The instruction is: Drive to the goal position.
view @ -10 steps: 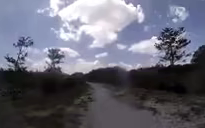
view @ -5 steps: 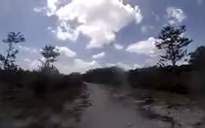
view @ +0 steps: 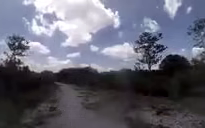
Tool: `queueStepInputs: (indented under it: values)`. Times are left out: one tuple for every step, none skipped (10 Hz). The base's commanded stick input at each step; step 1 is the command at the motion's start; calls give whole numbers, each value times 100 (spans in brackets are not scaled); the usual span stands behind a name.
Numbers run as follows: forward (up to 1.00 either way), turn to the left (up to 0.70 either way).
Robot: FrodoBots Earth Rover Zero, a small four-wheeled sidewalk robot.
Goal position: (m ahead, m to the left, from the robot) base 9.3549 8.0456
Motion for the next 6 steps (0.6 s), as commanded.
queueStepInputs:
  values:
    - [85, 0]
    - [85, 0]
    - [85, 34]
    - [85, 34]
    - [85, 34]
    - [85, 34]
